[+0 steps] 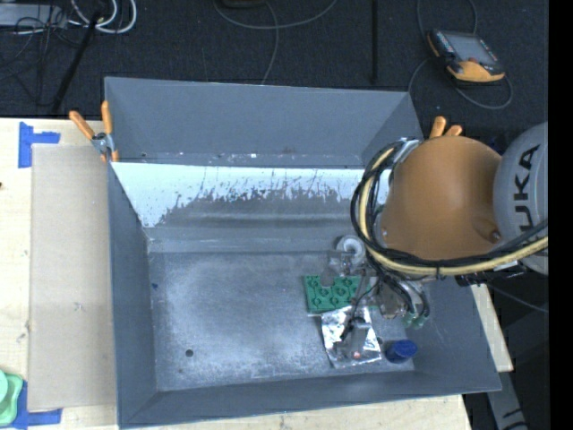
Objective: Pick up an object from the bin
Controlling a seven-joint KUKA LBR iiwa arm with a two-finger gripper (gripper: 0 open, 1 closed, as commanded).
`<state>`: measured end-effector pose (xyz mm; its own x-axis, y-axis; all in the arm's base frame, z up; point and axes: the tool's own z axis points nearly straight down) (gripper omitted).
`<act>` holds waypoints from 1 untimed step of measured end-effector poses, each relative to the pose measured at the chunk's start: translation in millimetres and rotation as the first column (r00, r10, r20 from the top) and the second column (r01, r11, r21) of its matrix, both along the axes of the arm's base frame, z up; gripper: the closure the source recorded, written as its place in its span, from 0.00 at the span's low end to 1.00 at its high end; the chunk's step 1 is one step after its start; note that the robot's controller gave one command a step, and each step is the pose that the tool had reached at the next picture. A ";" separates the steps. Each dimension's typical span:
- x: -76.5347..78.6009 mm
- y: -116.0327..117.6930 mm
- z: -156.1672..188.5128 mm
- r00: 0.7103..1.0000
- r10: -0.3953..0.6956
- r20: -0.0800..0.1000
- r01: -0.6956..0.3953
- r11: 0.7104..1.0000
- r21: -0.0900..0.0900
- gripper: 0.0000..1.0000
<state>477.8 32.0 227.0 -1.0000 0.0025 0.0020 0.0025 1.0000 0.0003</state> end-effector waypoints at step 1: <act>39.0 -39.5 -108.7 0.999 0.046 -0.005 -0.046 0.999 -0.001 0.00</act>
Offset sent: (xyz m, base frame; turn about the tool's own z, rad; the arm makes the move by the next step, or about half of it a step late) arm 0.0397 -0.0381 -0.1036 -0.0480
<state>516.8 -7.5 118.2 -0.9991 -0.0431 0.0066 -0.0431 0.9991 -0.0010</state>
